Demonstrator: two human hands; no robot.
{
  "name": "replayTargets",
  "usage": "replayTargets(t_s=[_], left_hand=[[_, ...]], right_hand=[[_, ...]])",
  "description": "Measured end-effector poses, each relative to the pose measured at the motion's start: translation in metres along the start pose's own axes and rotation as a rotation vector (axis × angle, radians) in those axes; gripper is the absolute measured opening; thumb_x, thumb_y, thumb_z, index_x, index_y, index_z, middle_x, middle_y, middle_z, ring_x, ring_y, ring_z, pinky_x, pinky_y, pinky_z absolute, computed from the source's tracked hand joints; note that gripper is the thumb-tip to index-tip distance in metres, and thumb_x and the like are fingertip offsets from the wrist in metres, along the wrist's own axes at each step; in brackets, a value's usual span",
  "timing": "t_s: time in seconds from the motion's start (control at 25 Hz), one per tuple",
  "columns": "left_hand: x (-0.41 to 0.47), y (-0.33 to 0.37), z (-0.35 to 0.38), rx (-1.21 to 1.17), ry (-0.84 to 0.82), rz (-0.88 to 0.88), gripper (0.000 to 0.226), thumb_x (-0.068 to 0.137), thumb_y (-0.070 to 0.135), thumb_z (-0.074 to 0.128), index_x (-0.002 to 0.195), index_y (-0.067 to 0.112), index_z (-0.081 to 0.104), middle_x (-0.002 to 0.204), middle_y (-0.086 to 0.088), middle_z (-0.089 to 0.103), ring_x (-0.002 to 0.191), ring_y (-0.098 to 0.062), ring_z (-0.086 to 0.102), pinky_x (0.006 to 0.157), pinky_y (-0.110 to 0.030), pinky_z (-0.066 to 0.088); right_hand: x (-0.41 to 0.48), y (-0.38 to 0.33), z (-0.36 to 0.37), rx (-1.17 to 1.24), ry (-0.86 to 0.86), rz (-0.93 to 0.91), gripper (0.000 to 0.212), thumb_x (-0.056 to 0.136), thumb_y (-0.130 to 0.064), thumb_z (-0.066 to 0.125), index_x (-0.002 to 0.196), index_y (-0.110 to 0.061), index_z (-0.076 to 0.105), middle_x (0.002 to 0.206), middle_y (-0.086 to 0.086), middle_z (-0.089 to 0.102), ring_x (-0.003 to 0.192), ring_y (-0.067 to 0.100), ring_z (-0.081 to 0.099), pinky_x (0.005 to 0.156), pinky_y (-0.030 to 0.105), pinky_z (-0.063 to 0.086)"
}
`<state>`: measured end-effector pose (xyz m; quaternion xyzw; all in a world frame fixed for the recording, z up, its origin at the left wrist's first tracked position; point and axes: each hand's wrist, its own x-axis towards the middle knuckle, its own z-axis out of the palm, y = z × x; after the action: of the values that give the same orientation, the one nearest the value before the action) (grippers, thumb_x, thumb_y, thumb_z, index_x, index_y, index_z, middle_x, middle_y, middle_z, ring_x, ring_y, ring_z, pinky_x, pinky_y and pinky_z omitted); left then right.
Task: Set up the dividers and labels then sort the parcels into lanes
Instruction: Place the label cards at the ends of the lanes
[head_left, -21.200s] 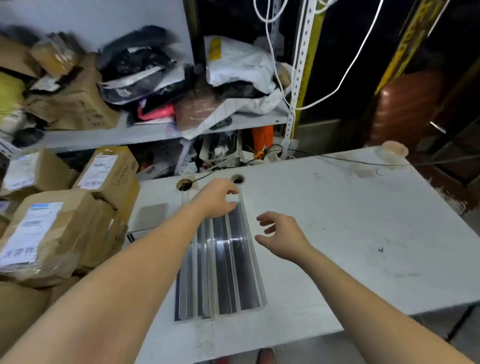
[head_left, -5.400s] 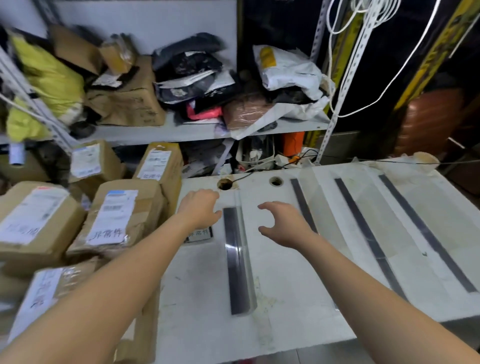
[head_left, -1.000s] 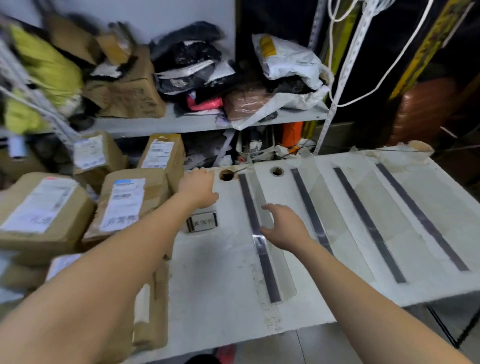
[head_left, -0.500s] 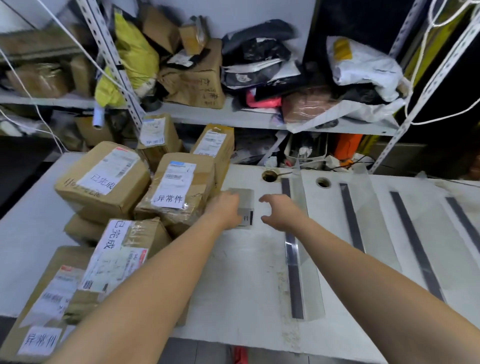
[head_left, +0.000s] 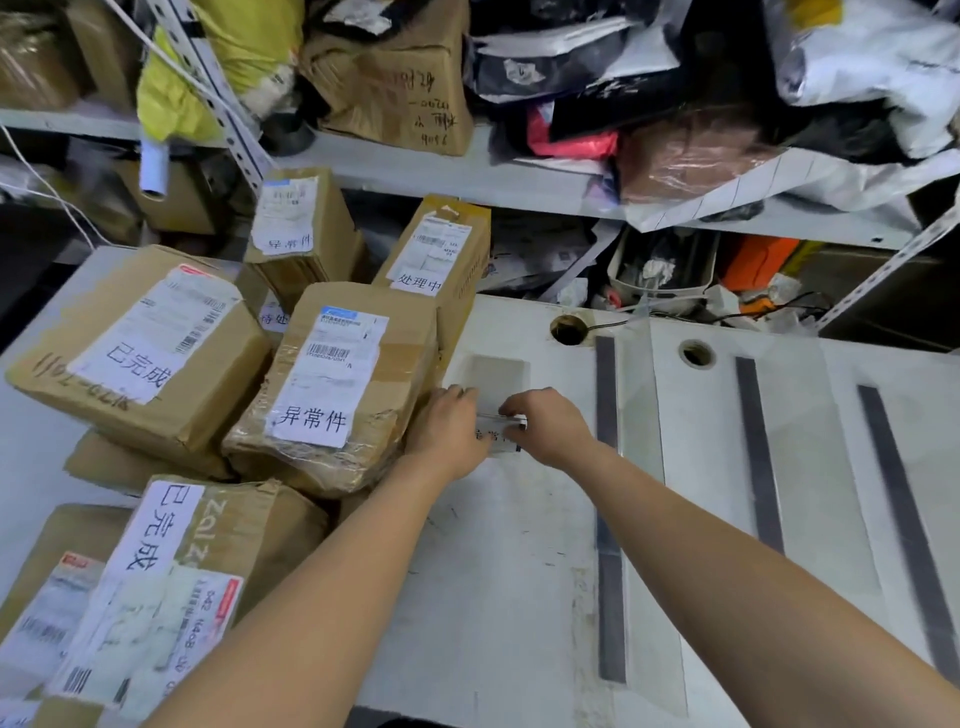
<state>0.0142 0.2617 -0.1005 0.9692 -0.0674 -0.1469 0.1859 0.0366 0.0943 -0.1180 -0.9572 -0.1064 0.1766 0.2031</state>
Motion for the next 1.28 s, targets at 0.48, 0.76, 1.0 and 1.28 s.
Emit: replayTargets(t_s=[0.48, 0.76, 1.0, 1.28], left_hand=[[0.003, 0.012, -0.011, -0.083, -0.003, -0.069, 0.047, 0.087, 0.032, 0.076, 0.126, 0.009, 0.062, 0.121, -0.009, 0.058, 0.115, -0.028, 0.056, 0.093, -0.041, 0.051], [0.015, 0.008, 0.006, -0.138, -0.030, -0.068, 0.050, 0.085, 0.020, 0.081, 0.131, 0.007, 0.065, 0.130, -0.008, 0.064, 0.122, -0.025, 0.058, 0.104, -0.034, 0.047], [0.019, 0.002, 0.023, -0.212, 0.031, -0.071, 0.023, 0.088, 0.011, 0.078, 0.111, 0.013, 0.075, 0.111, 0.001, 0.070, 0.107, -0.017, 0.063, 0.091, -0.024, 0.045], [0.016, 0.009, 0.004, -0.243, 0.016, 0.002, 0.019, 0.090, 0.014, 0.076, 0.109, 0.013, 0.076, 0.107, 0.003, 0.071, 0.099, -0.015, 0.063, 0.092, -0.036, 0.053]], right_hand=[[-0.008, 0.026, -0.053, -0.023, 0.052, -0.148, 0.019, 0.092, -0.020, 0.067, 0.106, -0.025, 0.078, 0.096, -0.002, 0.076, 0.089, 0.023, 0.066, 0.061, 0.031, 0.046], [-0.016, 0.047, -0.109, -0.044, 0.132, -0.171, 0.018, 0.091, -0.024, 0.070, 0.108, -0.026, 0.079, 0.097, 0.000, 0.076, 0.090, 0.026, 0.066, 0.071, 0.039, 0.057], [-0.035, 0.058, -0.103, 0.043, 0.173, -0.167, 0.019, 0.090, -0.026, 0.071, 0.108, -0.027, 0.079, 0.101, -0.004, 0.078, 0.097, 0.023, 0.066, 0.075, 0.041, 0.057], [-0.051, 0.059, -0.115, 0.118, 0.201, -0.150, 0.022, 0.089, -0.025, 0.072, 0.111, -0.025, 0.078, 0.104, -0.002, 0.077, 0.097, 0.023, 0.066, 0.078, 0.044, 0.058]])
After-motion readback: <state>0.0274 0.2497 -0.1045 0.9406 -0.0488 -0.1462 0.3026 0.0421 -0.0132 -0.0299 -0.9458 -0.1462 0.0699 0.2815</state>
